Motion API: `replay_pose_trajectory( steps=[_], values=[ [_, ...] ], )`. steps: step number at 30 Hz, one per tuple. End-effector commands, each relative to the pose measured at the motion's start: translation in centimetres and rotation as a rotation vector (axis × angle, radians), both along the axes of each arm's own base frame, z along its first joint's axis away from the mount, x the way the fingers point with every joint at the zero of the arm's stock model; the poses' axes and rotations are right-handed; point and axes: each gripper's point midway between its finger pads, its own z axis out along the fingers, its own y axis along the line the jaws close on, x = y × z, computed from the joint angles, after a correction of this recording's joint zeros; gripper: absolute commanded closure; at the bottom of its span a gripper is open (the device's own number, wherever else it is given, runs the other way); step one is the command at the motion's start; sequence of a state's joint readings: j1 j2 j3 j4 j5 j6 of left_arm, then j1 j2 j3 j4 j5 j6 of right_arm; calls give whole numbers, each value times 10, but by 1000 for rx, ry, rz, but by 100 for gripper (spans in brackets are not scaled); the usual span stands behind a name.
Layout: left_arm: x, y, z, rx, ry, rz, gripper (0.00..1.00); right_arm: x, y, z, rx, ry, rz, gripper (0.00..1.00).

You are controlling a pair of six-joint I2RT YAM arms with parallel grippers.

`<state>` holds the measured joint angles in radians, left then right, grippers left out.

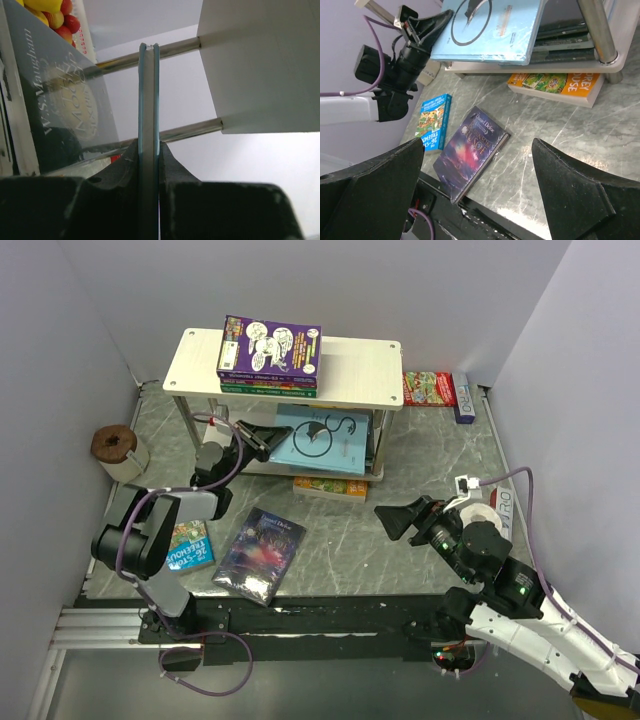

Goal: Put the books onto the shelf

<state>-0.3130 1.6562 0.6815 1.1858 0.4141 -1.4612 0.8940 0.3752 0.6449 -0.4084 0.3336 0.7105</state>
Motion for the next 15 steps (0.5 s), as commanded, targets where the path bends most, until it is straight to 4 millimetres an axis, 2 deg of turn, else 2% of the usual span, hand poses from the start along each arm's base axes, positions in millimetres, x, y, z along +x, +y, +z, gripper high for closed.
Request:
replay_pose_trajectory(
  steps=[1,8,12,13,15],
  values=[
    [8,9,66,-98,-208,68,99,3,-10,21,24,-47,-44,5],
    [40,16,54,-62,-158,181,99,5,-9,18,18,-39,-47,5],
    [56,11,40,-28,-122,187,99,6,-8,16,12,-34,-49,5],
    [60,10,42,-30,-124,185,99,6,-8,15,10,-34,-49,5],
    [66,5,31,-21,-98,169,99,6,-9,15,13,-32,-51,5]
  ],
)
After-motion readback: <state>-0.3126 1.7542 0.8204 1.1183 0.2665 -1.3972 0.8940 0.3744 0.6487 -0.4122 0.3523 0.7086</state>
